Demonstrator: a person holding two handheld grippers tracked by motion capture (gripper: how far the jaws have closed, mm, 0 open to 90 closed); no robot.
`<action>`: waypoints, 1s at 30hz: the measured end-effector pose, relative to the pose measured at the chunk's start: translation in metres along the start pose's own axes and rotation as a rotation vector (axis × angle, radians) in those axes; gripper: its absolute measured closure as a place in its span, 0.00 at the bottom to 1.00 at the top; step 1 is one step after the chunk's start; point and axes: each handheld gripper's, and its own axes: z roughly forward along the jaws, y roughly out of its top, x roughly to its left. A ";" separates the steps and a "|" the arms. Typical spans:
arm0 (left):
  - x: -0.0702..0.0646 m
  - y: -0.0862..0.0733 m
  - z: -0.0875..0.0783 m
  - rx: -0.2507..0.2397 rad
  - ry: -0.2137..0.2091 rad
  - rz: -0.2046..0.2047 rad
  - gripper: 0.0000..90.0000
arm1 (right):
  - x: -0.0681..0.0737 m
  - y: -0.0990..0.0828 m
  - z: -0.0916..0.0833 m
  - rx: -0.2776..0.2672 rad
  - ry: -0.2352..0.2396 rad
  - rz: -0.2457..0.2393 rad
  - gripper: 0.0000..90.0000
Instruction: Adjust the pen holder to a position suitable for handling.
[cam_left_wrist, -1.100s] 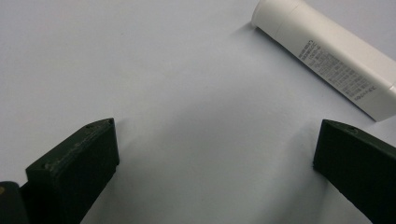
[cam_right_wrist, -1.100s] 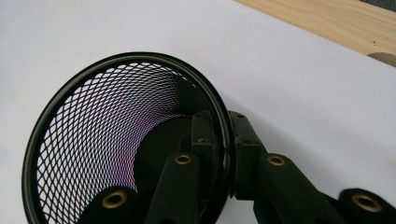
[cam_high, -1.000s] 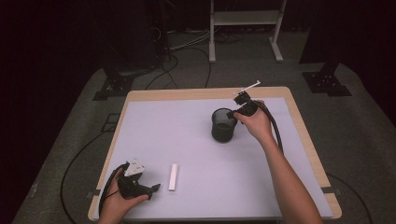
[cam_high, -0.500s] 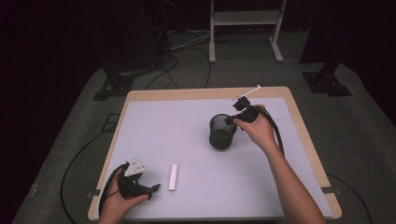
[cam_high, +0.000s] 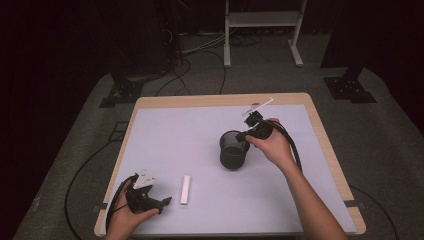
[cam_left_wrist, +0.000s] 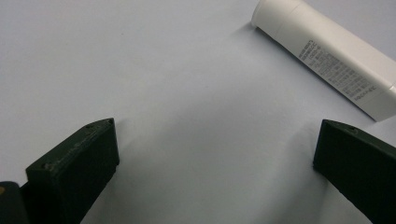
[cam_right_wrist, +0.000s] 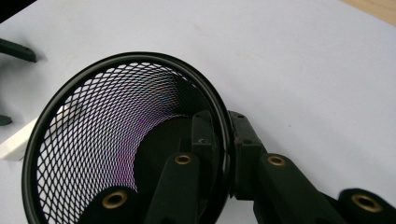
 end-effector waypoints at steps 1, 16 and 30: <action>0.000 0.000 0.000 0.000 0.000 -0.002 0.00 | 0.003 -0.001 0.001 0.003 0.007 -0.007 0.91; 0.000 0.000 0.000 0.003 -0.001 0.000 0.00 | 0.023 -0.015 0.016 0.043 0.065 -0.048 0.91; 0.000 0.000 0.000 -0.001 0.000 -0.002 0.00 | 0.038 -0.020 0.031 0.081 0.090 -0.081 0.91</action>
